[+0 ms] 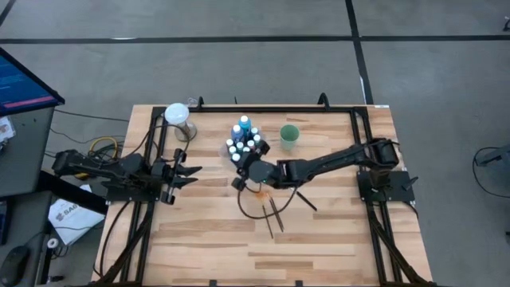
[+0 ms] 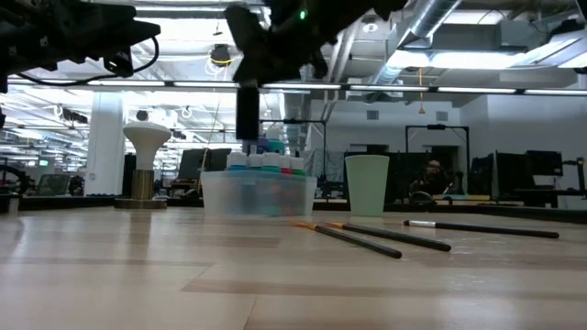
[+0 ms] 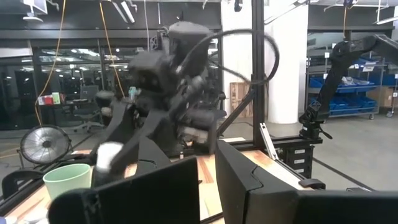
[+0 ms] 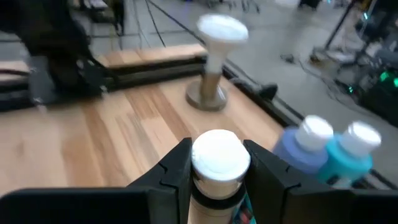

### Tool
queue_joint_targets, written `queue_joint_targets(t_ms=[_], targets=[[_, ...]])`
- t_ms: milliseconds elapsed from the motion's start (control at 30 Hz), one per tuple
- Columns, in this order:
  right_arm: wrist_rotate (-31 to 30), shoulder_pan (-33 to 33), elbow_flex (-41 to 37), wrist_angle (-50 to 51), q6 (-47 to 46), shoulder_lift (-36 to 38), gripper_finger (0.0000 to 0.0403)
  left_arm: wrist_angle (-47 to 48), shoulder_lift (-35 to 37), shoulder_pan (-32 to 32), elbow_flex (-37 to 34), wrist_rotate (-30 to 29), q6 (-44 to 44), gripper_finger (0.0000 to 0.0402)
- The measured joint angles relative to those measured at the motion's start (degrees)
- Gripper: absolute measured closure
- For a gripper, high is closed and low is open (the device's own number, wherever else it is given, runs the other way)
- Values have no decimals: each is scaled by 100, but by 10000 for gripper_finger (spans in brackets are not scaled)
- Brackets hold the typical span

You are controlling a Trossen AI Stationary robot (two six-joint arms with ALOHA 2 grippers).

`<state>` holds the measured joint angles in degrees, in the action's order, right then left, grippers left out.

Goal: Pick & Place Paint Supplies
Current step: Put the small black paint bottle into the transparent bin

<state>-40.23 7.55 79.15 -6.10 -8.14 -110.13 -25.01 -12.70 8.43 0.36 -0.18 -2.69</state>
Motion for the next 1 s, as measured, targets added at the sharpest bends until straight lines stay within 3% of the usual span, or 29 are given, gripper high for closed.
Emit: queue_joint_targets(t_ms=[433, 1000], targets=[[230, -206, -94, -347, -371, -360, 296, -1, -42, -1, 0, -1, 0, 401], [190, -238, -118, -470, 30, -535, 296, -57, -42, -1, 0, 1, -1, 401]])
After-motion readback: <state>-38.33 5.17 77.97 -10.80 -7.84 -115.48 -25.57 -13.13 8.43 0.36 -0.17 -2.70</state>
